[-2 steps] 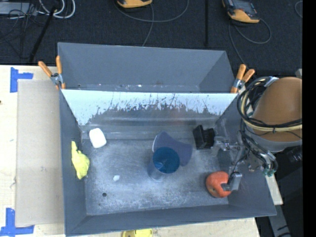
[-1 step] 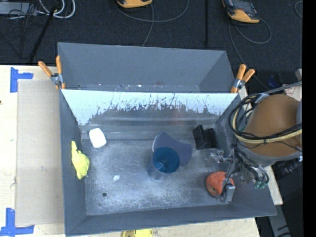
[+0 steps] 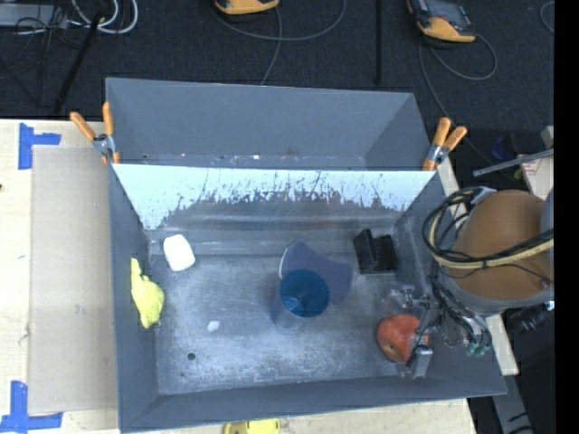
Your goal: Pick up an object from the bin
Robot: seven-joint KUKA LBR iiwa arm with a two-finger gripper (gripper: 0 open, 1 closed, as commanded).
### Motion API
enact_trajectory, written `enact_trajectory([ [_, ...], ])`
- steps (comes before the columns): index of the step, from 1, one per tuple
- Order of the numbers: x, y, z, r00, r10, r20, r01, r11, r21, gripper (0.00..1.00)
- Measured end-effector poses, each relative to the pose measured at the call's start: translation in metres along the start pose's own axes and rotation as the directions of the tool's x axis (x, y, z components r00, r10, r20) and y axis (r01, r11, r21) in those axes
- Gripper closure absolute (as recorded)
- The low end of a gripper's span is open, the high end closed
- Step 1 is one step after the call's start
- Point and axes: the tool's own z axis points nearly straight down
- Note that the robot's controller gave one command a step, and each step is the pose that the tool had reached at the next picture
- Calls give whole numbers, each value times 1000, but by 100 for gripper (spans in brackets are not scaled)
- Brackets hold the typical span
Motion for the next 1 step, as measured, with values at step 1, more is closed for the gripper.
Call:
enact_trajectory([
  [1,-3,-25,29,999,45,-1,-45,999,0,0],
])
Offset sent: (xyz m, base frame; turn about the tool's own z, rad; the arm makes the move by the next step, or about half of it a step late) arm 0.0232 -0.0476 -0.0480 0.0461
